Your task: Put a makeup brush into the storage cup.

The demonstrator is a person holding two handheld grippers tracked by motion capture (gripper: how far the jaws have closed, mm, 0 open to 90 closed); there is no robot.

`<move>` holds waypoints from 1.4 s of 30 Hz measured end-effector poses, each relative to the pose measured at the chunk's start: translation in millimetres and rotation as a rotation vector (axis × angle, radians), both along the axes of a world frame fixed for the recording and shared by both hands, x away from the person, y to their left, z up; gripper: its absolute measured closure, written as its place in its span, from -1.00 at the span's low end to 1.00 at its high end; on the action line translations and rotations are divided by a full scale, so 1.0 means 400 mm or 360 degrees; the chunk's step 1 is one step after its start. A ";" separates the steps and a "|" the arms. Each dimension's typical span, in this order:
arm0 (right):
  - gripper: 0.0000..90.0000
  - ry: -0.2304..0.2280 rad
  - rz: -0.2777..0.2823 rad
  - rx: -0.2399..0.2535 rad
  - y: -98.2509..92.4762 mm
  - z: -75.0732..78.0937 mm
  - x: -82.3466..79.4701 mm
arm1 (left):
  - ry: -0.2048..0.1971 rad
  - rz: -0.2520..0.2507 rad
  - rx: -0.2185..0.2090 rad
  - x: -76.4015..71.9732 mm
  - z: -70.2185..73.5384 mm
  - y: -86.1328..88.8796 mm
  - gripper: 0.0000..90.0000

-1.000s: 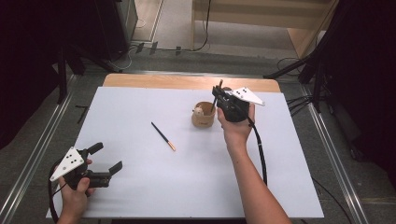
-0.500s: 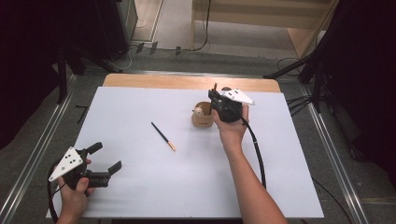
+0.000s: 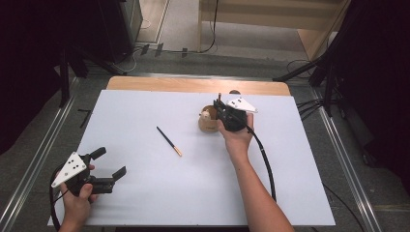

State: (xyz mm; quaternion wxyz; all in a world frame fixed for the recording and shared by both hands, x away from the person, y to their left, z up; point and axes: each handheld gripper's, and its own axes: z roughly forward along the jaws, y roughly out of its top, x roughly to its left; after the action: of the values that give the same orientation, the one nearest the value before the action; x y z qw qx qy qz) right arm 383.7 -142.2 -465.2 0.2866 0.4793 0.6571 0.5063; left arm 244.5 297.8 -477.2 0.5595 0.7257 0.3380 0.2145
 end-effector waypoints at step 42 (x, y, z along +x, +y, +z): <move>-1.00 -0.0026 0.0149 0.0080 -0.219 -0.006 -0.227 | -0.0011 -0.0004 -0.0006 0.006 0.001 -0.004 -1.00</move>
State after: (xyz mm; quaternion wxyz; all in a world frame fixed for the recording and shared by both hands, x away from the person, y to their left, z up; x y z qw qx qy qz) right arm 292.8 -229.8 -467.5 0.2557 0.4508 0.6635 0.5396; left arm 246.8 296.2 -476.8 0.5624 0.7243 0.3355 0.2156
